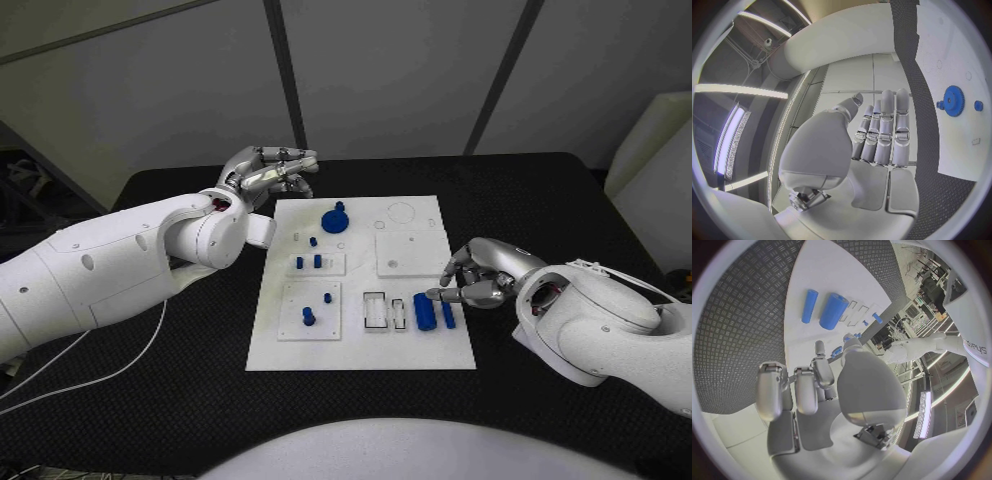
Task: Assemble the parts on the task board
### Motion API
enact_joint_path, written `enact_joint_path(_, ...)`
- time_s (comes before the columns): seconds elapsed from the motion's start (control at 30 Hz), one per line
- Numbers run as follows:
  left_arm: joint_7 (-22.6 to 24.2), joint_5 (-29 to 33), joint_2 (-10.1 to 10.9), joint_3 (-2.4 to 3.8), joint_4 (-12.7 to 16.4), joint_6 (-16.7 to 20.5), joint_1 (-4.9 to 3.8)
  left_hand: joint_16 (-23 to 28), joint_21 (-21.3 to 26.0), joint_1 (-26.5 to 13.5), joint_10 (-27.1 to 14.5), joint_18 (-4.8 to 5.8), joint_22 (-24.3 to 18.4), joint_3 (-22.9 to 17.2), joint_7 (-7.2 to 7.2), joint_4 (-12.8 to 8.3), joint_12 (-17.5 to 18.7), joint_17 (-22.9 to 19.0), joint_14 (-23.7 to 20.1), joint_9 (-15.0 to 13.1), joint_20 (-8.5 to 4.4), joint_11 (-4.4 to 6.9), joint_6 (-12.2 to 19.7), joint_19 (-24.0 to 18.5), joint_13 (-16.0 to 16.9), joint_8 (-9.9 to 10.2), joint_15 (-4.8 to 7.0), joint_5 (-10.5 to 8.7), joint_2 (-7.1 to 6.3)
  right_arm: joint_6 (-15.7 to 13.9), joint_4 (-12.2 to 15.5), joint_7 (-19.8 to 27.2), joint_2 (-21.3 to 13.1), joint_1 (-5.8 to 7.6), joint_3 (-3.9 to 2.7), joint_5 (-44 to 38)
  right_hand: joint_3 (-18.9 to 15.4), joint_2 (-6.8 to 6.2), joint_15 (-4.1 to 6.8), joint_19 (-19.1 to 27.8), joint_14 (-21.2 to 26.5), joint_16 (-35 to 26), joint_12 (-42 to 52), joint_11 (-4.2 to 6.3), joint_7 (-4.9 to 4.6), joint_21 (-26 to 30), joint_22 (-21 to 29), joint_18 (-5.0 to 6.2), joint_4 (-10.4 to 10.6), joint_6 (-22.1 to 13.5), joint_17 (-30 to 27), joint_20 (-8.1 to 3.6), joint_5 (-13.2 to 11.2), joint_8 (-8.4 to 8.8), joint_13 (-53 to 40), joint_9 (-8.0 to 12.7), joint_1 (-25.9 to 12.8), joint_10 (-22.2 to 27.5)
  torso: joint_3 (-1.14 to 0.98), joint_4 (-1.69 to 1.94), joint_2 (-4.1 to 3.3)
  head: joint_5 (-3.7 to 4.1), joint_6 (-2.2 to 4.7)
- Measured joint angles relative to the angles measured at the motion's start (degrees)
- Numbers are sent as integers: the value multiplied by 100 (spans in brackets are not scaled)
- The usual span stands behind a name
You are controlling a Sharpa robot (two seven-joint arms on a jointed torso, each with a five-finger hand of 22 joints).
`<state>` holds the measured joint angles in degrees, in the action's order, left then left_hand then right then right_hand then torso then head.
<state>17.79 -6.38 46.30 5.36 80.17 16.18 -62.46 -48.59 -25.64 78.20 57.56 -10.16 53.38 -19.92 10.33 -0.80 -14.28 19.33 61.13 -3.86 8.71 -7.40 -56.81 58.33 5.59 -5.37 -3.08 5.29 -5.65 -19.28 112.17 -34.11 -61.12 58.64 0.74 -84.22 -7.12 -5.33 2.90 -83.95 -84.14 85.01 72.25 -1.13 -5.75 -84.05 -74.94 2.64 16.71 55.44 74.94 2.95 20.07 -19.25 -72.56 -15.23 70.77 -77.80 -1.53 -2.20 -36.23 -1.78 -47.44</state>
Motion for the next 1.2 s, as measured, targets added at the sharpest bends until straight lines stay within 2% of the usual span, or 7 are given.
enact_joint_path(0.5, 0, 0, 21, -1, 10, -1, 4, 0, 0, 0, 0, 0, -3, 0, 0, 0, -10, -2, 0, -2, 0, 0, 0, 0, 0, 0, 0, 0, 0, 186, -161, -245, 241, -268, 21, -206, -87, 44, -1, 0, 0, 21, 0, 0, 0, 0, 1, 1, 8, 0, -1, 0, -77, -87, -24, -65, -44, 0, 5, 7, -5, -4, -27)
enact_joint_path(0.9, -2, 0, 33, -1, 11, -2, 5, 0, 0, 0, 0, 0, -2, 0, 0, 0, -10, -1, 0, -1, 0, 0, 0, 0, 0, 0, 0, 0, 0, 228, -246, -266, 425, -367, 46, -221, -103, 47, -1, 0, 0, 21, 29, 0, 0, 0, 1, 1, -8, 1, -1, 0, -77, -105, -74, -96, -92, 1, 4, 3, -8, -15, -58)
enact_joint_path(1.2, -5, 0, 48, -1, 17, -5, 6, 0, 0, 0, 0, 0, -2, 0, 0, 0, -10, 0, 0, -1, 0, 0, 0, 0, 0, 0, 0, 0, 0, 238, -370, -266, 539, -407, 23, -268, -103, 48, -1, 0, 0, 25, 48, 0, 20, -21, 2, 1, -8, 3, -2, 0, -78, -207, -109, -156, -90, 1, 8, 6, -8, -7, -81)
